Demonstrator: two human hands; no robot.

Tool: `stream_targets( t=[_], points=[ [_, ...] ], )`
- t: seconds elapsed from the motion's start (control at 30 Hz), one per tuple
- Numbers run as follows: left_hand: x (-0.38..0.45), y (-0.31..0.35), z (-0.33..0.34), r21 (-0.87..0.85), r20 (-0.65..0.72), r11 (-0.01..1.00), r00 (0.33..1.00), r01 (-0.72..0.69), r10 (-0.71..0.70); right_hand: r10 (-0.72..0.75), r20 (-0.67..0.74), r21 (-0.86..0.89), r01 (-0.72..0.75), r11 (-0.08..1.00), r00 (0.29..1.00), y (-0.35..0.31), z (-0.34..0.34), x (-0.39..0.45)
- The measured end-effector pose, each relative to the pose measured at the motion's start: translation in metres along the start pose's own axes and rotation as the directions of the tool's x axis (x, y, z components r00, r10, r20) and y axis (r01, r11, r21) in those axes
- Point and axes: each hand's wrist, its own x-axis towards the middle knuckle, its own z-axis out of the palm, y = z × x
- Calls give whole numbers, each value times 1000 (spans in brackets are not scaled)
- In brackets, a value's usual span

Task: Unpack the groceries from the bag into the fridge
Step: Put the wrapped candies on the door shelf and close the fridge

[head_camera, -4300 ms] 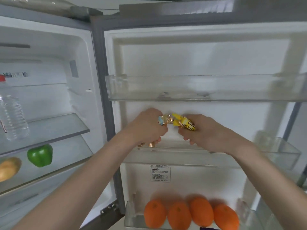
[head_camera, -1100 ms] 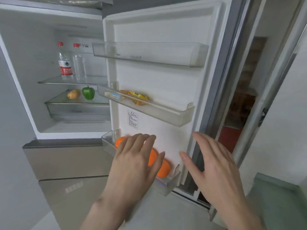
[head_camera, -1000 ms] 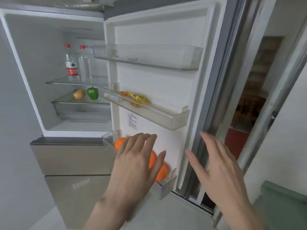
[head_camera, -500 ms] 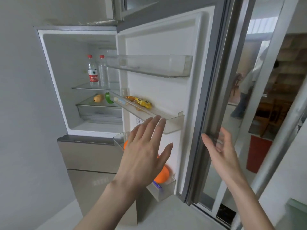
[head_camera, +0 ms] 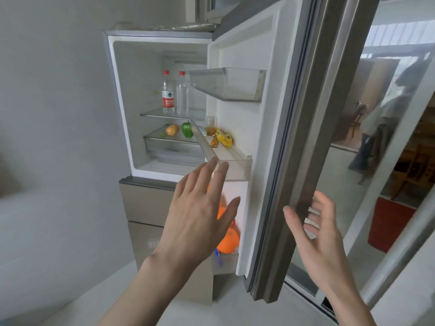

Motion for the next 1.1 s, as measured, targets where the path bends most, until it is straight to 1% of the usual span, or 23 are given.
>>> stream_targets(
  t=[0.1,0.17,0.3,0.4,0.5,0.63,0.73,0.83,0.9,1.03,1.1],
  points=[
    [-17,-25,-15,-13,-19,1000,1000,20,-20,-46,23,6,46,999,999,-12,32,-17],
    [-28,-41,-24,-40,-24,999,1000,11,-12,-75,64,-5,76,997,995,-19,54,-27],
    [-49,-72,-35,-99,-16,990,995,-98,97,-143,159,-11,146,989,977,-32,94,-44],
    [-61,-95,-41,-126,1,985,993,-115,116,-172,244,-6,178,984,954,-46,126,-53],
    [-72,-127,-45,-137,23,990,999,-41,44,-197,303,-35,217,976,932,-56,156,-55],
    [-84,-172,-46,-130,20,990,999,47,-44,-200,353,-82,243,966,914,-62,196,-49],
    [-84,-202,-42,-192,15,974,993,119,-119,-202,424,-163,294,942,883,-63,226,-37],
    [-82,-229,-37,-228,21,954,981,195,-195,-255,491,-275,426,862,833,-61,256,-20],
    [-82,-244,-33,-227,16,951,977,209,-211,-277,523,-343,497,797,806,-57,277,-9],
    [-76,-272,-22,-226,-1,944,970,239,-245,-275,557,-438,558,705,784,-47,315,13],
    [-69,-287,-15,-228,-21,935,959,272,-284,-282,551,-458,567,685,785,-42,333,27]
  ],
)
